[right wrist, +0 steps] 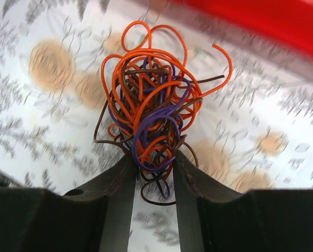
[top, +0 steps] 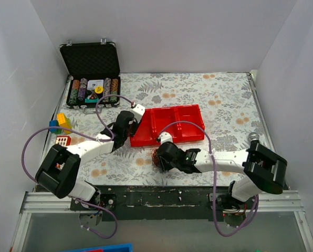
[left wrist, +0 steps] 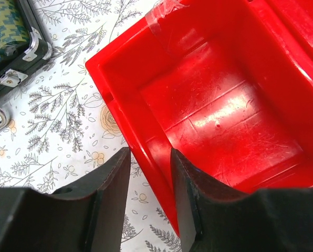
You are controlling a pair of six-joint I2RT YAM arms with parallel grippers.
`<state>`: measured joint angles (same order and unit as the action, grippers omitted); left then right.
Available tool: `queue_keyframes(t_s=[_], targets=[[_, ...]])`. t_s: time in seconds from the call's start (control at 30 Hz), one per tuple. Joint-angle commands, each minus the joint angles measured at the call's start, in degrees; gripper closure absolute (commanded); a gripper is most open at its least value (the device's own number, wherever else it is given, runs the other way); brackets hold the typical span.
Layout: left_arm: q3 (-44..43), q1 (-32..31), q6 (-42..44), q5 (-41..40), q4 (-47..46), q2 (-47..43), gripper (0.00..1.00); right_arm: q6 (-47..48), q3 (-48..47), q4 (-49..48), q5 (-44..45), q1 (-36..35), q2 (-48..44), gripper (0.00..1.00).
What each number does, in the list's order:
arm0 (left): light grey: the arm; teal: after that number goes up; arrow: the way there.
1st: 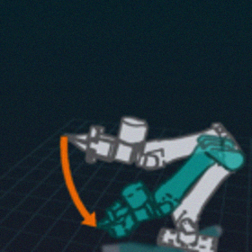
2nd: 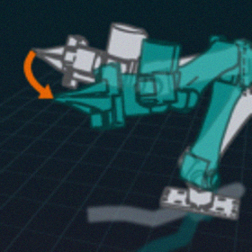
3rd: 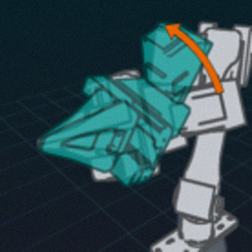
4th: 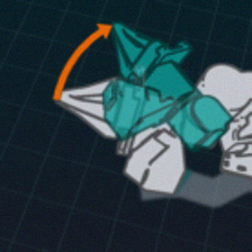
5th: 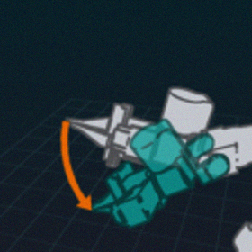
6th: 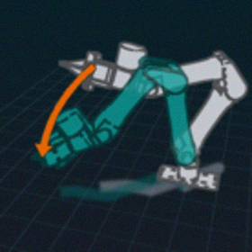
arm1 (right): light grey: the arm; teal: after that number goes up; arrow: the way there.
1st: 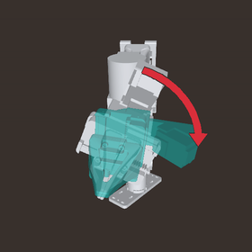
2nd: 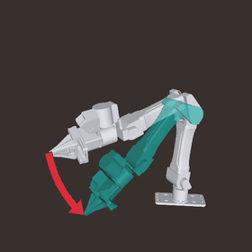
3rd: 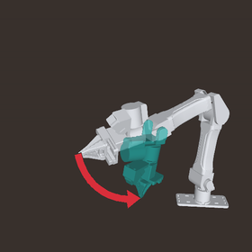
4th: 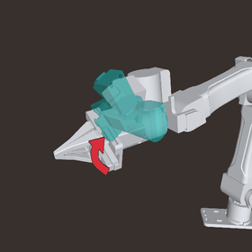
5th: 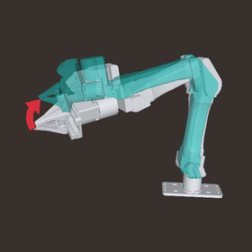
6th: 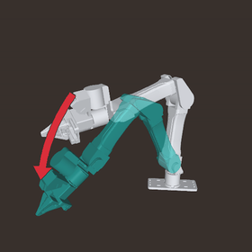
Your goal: Untangle the cables
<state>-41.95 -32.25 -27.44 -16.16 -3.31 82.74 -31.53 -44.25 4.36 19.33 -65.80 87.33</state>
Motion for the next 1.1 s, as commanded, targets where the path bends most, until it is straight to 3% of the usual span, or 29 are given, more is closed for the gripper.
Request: queue_keyframes(t_s=[0.0, 0.1, 0.17, 0.2, 0.23, 0.3, 0.4, 0.5, 0.63, 0.83, 1.07], targets=[[1.1, 0.0, 2.4, 1.5, 0.7, -4.2, 0.61, -6.6, 3.5, 2.8, 2.9, -4.0, -5.9, 0.58], [-0.7, 0.0, 1.2, 1.4, 3.0, -5.6, 0.52, -8.7, 4.8, 4.2, 2.8, -6.0, -8.3, 0.58], [-2.8, 0.0, 0.3, 1.9, 7.5, -6.8, 0.25, -9.0, 4.8, 5.4, 2.7, -6.7, -9.8, 0.51], [-3.7, 0.1, 0.1, 2.0, 9.1, -7.4, 0.09, -9.2, 4.5, 6.2, 2.9, -6.8, -10.5, 0.41], [-5.0, 0.0, -0.2, 2.1, 10.9, -8.1, 0.02, -9.3, 4.3, 7.2, 3.4, -6.9, -11.2, 0.35], [-7.2, 0.1, -0.7, 2.6, 14.5, -10.1, 0.02, -9.3, 4.1, 8.6, 4.5, -6.9, -13.6, 0.28], [-10.9, 0.1, -0.5, 8.1, 20.8, -14.8, 0.02, -8.8, 3.8, 9.6, 5.1, -6.9, -17.9, 0.26], [-14.2, 0.0, 2.6, 23.9, 26.8, -20.1, 0.02, -9.2, 5.5, 9.2, 5.8, -6.8, -23.3, 0.28], [-17.5, -0.9, 3.6, 41.4, 38.5, -19.3, 0.02, -10.0, 10.5, 5.8, 6.2, -6.8, -29.1, 0.36], [-12.1, -6.5, 6.2, 46.0, 38.7, -20.1, 0.02, -13.6, 15.2, 5.2, 6.8, -6.8, -30.8, 0.39], [-6.4, -11.9, -0.4, 46.8, 29.9, -14.9, 0.02, -15.6, 19.7, 4.2, 8.2, -6.8, -34.9, 0.43]])
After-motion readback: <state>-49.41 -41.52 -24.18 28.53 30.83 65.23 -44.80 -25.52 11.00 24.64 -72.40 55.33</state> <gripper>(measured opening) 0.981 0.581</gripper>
